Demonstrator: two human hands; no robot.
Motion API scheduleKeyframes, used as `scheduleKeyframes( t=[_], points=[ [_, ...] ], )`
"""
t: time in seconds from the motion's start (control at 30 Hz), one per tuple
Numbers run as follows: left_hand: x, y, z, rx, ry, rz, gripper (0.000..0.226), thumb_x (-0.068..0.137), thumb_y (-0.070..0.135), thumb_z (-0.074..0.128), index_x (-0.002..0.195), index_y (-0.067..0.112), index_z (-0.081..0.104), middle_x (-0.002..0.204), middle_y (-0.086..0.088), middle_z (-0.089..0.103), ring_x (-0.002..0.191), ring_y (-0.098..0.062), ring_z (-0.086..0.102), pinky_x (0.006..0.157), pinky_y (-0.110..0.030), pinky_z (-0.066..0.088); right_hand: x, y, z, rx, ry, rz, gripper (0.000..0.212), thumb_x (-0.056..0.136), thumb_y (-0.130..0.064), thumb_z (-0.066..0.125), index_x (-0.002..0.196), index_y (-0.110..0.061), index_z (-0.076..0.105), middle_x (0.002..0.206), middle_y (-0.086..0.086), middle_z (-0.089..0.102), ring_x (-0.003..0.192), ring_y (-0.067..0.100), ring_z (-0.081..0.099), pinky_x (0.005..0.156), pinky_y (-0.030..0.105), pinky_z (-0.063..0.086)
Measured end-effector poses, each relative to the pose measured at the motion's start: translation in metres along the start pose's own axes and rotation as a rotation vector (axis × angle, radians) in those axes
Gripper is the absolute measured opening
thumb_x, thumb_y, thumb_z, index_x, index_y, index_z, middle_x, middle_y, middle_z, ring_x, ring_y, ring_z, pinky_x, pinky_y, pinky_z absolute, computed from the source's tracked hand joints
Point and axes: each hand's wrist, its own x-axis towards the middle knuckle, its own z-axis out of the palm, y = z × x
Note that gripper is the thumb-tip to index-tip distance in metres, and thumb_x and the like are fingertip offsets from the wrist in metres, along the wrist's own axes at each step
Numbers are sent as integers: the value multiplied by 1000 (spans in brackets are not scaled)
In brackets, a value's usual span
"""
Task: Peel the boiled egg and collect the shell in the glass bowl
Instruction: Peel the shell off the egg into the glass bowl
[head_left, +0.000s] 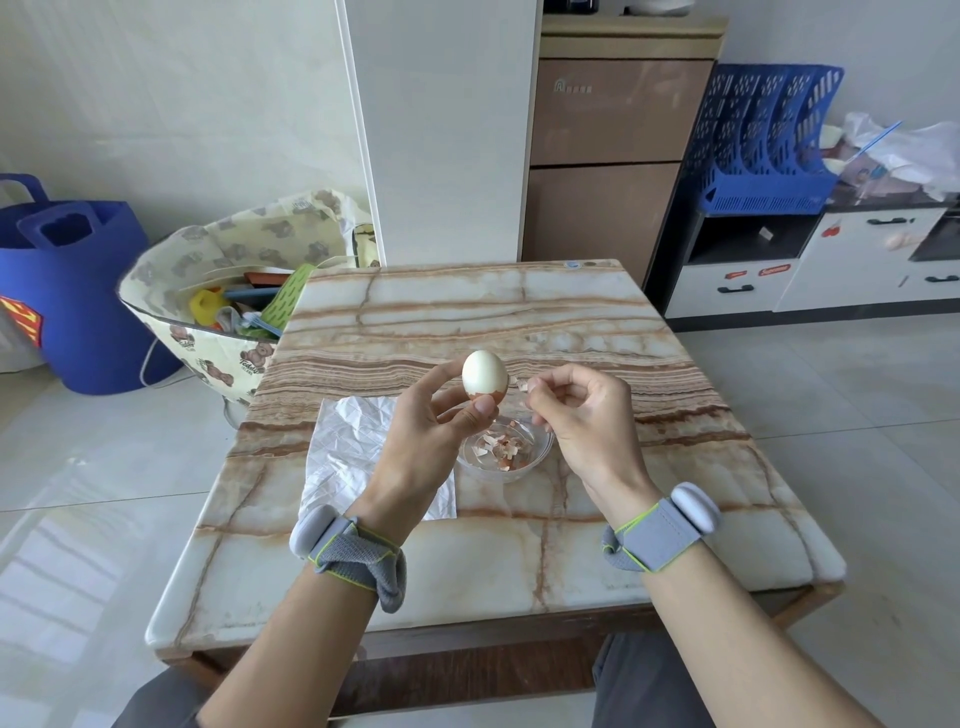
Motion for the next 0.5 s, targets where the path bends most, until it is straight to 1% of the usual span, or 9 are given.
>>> scheduleKeyframes(
  t=[0.07, 0.13, 0.3, 0.37, 0.5],
  points=[
    [0, -1, 0, -2, -5, 2, 44, 85, 16, 75, 127, 12, 65, 106, -11, 78, 91, -18, 73, 94, -34, 58, 1, 2, -1, -5, 12, 1, 19, 89, -7, 75, 74, -18, 73, 62, -2, 69, 55, 8, 62, 56, 18, 48],
    [0, -2, -1, -6, -8, 2, 40, 87, 15, 74, 127, 11, 65, 103, -8, 78, 90, -18, 72, 93, -32, 58, 1, 4, -2, -12, 19, 5, 20, 89, -6, 75, 73, -18, 73, 61, -5, 68, 55, 8, 62, 57, 18, 48],
    [1, -2, 0, 4, -6, 1, 34, 93, 6, 70, 126, 10, 65, 102, -9, 78, 89, -19, 73, 91, -31, 59, -1, 6, -3, -21, -15, -8, 16, 88, -4, 78, 75, -13, 75, 66, -1, 71, 58, 11, 63, 61, 21, 50],
    [1, -2, 0, 9, -8, -1, 35, 94, 5, 69, 128, 9, 64, 103, -11, 78, 90, -19, 74, 92, -32, 59, 0, 4, -3, -4, -27, -7, 18, 87, -1, 79, 76, -15, 75, 69, -2, 72, 60, 11, 64, 62, 21, 51],
    [0, -2, 1, 18, -10, -7, 36, 96, 4, 68, 131, 7, 62, 107, -13, 78, 92, -19, 74, 94, -32, 58, -1, 3, -2, -1, -60, -4, 21, 86, 4, 78, 78, -16, 76, 73, 1, 74, 66, 13, 67, 66, 25, 54]
  ],
)
